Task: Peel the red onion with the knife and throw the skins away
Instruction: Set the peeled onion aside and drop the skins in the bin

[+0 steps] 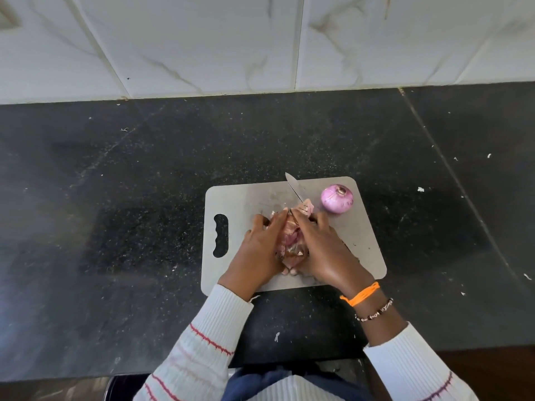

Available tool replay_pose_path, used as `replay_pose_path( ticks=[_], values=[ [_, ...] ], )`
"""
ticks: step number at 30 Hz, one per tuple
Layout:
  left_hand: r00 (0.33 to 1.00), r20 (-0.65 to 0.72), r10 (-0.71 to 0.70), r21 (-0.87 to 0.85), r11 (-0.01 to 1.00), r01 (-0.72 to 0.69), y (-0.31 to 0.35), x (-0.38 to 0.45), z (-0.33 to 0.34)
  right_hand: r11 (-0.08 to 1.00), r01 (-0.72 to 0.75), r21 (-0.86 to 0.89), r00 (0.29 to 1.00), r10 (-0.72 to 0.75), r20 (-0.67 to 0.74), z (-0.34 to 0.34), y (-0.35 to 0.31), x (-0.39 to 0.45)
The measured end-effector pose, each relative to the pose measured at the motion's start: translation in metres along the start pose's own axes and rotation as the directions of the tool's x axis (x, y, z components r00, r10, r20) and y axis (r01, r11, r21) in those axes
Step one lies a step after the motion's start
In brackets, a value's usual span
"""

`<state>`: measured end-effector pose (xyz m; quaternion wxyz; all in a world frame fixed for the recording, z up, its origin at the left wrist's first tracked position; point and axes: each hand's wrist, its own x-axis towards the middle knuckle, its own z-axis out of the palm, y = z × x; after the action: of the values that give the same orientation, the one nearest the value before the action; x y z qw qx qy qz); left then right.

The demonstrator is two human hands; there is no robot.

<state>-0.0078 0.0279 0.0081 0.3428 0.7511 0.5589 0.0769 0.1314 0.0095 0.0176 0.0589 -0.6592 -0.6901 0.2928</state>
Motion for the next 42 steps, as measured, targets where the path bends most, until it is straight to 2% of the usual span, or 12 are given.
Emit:
replay_pose_path(
  ticks=[9,12,20,27,35,42],
  values=[
    [0.984,-0.175,0.018,-0.066,0.997,-0.030,0.001,0.001,0.010,0.997,0.071,0.039,0.994,-0.067,-0.090,0.004,0.000,0.003],
    [0.973,-0.230,0.020,-0.062,0.997,-0.035,-0.001,0.002,0.014,0.988,0.103,0.111,0.984,-0.085,-0.158,0.007,0.000,0.002],
    [0.939,-0.343,-0.005,-0.102,0.994,-0.032,-0.001,0.000,0.021,0.992,0.045,0.118,0.956,-0.009,-0.293,0.021,0.002,0.008],
    [0.925,-0.376,-0.046,-0.147,0.989,-0.011,0.010,-0.008,0.015,0.989,0.061,0.132,0.941,-0.012,-0.339,0.010,0.000,0.002],
    [0.879,-0.465,-0.104,-0.190,0.982,0.016,0.024,-0.029,-0.001,0.972,0.188,0.141,0.929,-0.129,-0.347,-0.002,-0.010,0.000],
    [0.775,-0.583,-0.242,-0.234,0.964,0.126,0.014,-0.067,-0.010,0.917,0.390,0.086,0.892,-0.352,-0.283,0.005,-0.040,-0.001]
  ],
)
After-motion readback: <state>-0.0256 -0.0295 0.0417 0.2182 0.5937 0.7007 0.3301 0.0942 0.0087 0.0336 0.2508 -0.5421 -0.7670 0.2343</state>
